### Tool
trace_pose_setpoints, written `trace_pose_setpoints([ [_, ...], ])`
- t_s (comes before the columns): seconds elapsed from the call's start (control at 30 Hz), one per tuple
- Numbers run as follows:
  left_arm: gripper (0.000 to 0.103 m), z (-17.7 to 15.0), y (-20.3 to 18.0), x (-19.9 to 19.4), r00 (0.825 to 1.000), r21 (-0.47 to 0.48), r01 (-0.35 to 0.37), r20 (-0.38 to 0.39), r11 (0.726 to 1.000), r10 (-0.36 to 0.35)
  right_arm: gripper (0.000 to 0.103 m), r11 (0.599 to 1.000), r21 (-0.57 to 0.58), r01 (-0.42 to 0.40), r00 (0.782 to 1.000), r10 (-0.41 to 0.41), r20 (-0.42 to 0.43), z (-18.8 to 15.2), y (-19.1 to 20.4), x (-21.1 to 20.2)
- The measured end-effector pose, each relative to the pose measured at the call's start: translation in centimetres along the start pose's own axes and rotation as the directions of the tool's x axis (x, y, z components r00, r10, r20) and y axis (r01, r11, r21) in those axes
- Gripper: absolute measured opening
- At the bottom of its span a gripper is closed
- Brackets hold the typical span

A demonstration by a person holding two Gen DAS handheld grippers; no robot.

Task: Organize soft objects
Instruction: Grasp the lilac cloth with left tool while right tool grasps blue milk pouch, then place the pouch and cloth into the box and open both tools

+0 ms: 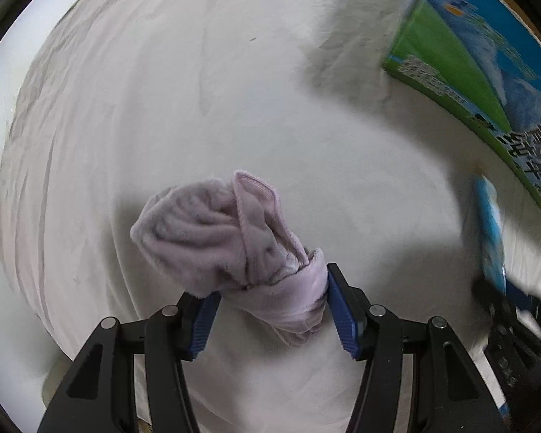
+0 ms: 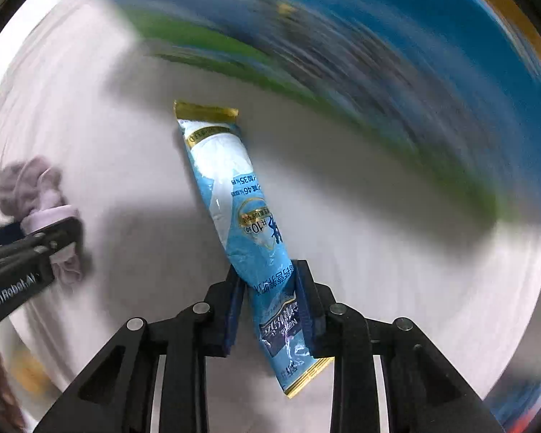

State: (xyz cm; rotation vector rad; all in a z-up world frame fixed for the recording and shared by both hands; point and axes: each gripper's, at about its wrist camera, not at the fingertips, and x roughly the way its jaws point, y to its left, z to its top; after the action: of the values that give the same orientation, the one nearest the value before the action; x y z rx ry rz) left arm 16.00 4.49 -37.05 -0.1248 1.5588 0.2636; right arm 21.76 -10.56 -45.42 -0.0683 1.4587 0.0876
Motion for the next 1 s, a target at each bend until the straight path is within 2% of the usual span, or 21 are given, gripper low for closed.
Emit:
trace_pose_setpoints([
  [0.03, 0.054, 0.0, -0.8, -0.3, 1.0, 0.016, -0.001, 0.005, 1.0, 0.001, 0.03, 0.993, 0.109, -0.044, 0.998, 0.049, -0.044, -0.7, -1.8, 0.2],
  [0.1, 0.054, -0.3, -2.1, -0.7, 1.0, 0.053, 0.001, 0.013, 0.999, -0.002, 0.03, 0.961, 0.236, -0.142, 0.982, 0.167, -0.092, -1.8, -3.8, 0.5],
  [0.17, 0.054, -0.6, -4.1, -1.1, 1.0, 0.112, 0.0, 0.025, 0.994, -0.003, 0.033, 0.931, 0.289, -0.225, 0.956, 0.269, -0.121, -2.2, -5.0, 0.6],
  [0.2, 0.054, -0.8, -4.9, -1.1, 1.0, 0.133, 0.005, 0.026, 0.991, -0.009, 0.037, 0.927, 0.296, -0.23, 0.957, 0.271, -0.106, -2.1, -5.6, 0.2],
  [0.27, 0.054, -1.1, -6.8, -1.4, 0.999, 0.182, 0.015, 0.027, 0.983, -0.021, 0.065, 0.934, 0.277, -0.227, 0.967, 0.249, -0.05, -1.4, -6.4, -0.9],
  [0.3, 0.054, -1.2, -7.8, -1.4, 0.999, 0.215, 0.015, 0.024, 0.977, -0.021, 0.069, 0.943, 0.264, -0.205, 0.975, 0.22, -0.03, -0.8, -6.6, -1.3],
  [0.37, 0.054, -1.2, -8.9, -0.9, 1.0, 0.258, 0.024, 0.003, 0.966, -0.025, 0.07, 0.958, 0.228, -0.172, 0.984, 0.18, -0.014, -0.1, -6.7, -1.6],
  [0.47, 0.056, -0.8, -9.8, 0.6, 1.0, 0.319, 0.001, -0.03, 0.948, 0.009, 0.07, 0.96, 0.204, -0.19, 0.98, 0.199, -0.025, 1.0, -6.1, -1.2],
  [0.6, 0.058, 0.5, -8.2, 1.5, 0.989, 0.256, 0.12, -0.112, 0.959, -0.094, 0.07, 0.967, 0.163, -0.195, 0.979, 0.202, -0.029, 1.2, -3.7, -0.3],
  [0.63, 0.058, 0.7, -8.2, 1.6, 0.989, 0.254, 0.12, -0.118, 0.96, -0.092, 0.07, 0.969, 0.155, -0.191, 0.979, 0.198, -0.037, 1.5, -3.2, 0.2],
  [0.73, 0.06, 1.6, -7.8, 2.1, 0.986, 0.238, 0.129, -0.135, 0.963, -0.099, 0.068, 0.979, 0.141, -0.15, 0.987, 0.157, -0.043, 1.2, -1.4, 0.7],
  [0.8, 0.06, 2.2, -7.4, 2.4, 0.984, 0.215, 0.139, -0.14, 0.967, -0.11, 0.048, 0.99, 0.116, -0.076, 0.997, 0.079, -0.024, 1.2, -0.7, 0.4],
  [0.83, 0.059, 2.7, -7.3, 2.2, 0.983, 0.208, 0.143, -0.141, 0.968, -0.115, 0.033, 0.992, 0.115, -0.059, 0.998, 0.062, -0.025, 0.9, -0.5, 0.2],
  [0.87, 0.054, 2.9, -7.0, 2.1, 0.984, 0.203, 0.144, -0.134, 0.969, -0.118, 0.028, 0.99, 0.132, -0.048, 0.998, 0.052, -0.032, 1.0, -0.7, 0.1],
  [0.93, 0.052, 3.3, -6.6, 1.7, 0.982, 0.22, 0.157, -0.135, 0.963, -0.13, 0.027, 0.985, 0.172, -0.018, 0.999, 0.026, -0.046, 0.8, -1.4, 0.0],
  [1.0, 0.052, 2.4, -7.2, 0.8, 0.981, 0.262, 0.165, -0.146, 0.951, -0.13, 0.027, 0.977, 0.212, -0.032, 0.997, 0.045, -0.059, 1.0, -2.1, 0.1],
])
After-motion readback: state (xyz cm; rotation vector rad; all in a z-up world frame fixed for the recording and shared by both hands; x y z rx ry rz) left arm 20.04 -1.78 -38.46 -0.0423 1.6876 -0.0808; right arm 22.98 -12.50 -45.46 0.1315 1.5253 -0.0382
